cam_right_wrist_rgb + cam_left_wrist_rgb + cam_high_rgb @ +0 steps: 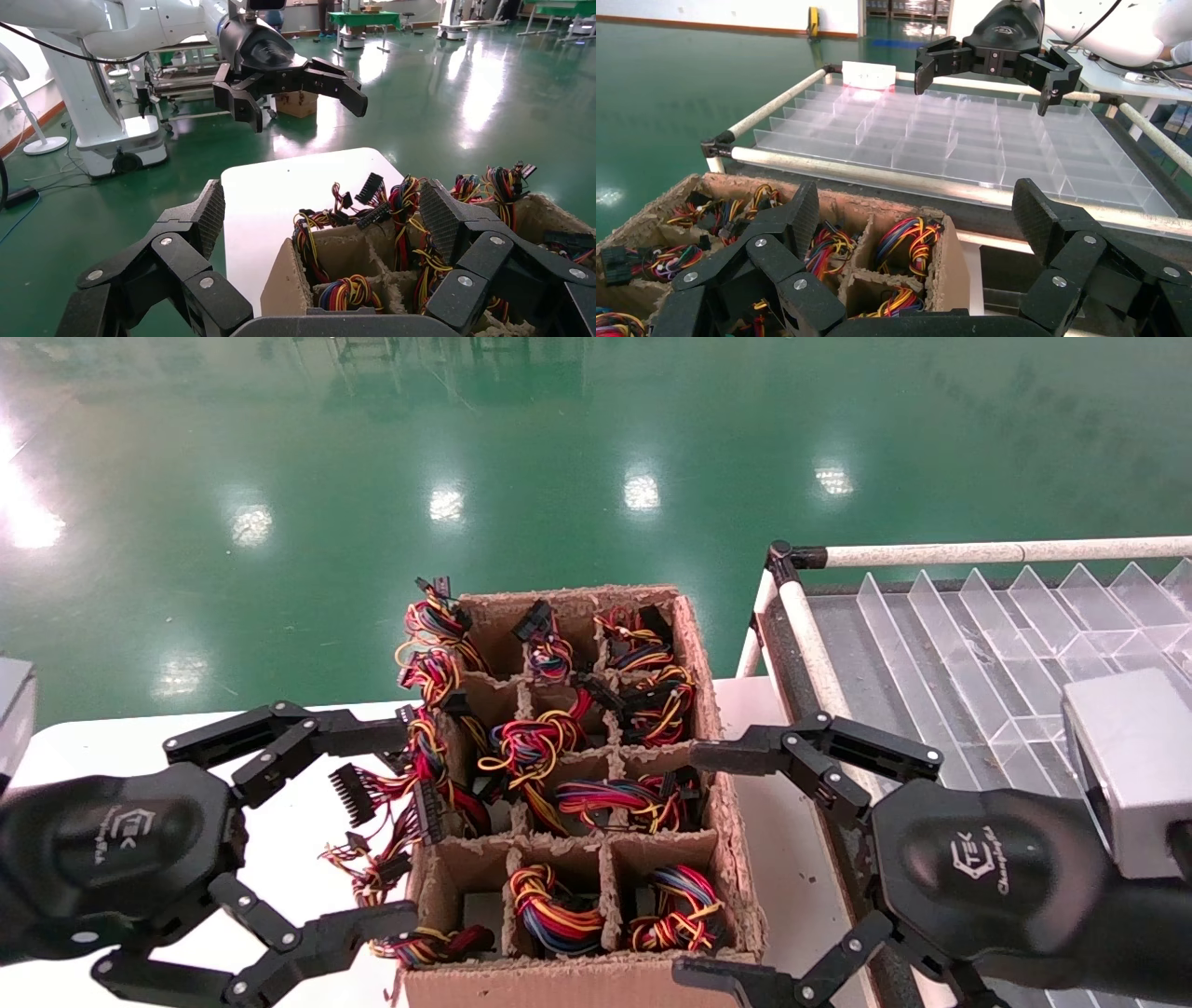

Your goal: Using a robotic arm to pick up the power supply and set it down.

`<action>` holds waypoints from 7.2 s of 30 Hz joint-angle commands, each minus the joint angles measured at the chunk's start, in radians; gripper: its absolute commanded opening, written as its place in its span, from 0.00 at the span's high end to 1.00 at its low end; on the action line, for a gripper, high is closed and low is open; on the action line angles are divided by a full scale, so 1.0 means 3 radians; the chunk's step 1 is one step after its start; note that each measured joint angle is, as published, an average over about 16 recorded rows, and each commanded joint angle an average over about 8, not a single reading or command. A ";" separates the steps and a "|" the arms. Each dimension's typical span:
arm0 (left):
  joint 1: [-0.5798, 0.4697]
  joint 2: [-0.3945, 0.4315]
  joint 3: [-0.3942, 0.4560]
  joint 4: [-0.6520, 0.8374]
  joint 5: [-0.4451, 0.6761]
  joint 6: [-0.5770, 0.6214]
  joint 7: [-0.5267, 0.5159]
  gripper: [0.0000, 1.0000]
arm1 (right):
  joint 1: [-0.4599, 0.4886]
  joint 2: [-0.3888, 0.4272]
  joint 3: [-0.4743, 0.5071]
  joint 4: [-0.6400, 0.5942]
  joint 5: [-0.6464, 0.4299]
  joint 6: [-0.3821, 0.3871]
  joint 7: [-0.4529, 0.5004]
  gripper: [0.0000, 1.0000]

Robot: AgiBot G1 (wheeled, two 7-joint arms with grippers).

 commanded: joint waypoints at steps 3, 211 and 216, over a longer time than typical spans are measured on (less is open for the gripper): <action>0.0000 0.0000 0.0000 0.0000 0.0000 0.0000 0.0000 0.00 | 0.0000 0.0000 0.0000 0.0000 0.0000 0.0000 0.0000 0.00; 0.0000 0.0000 0.0000 0.0000 0.0000 0.0000 0.0000 1.00 | 0.2921 -0.1549 -0.0434 -0.4251 -0.2011 0.2338 -0.1842 1.00; 0.0000 0.0000 0.0000 0.0000 0.0000 0.0000 0.0000 1.00 | 0.2887 -0.1597 -0.0441 -0.4269 -0.2022 0.2333 -0.1855 1.00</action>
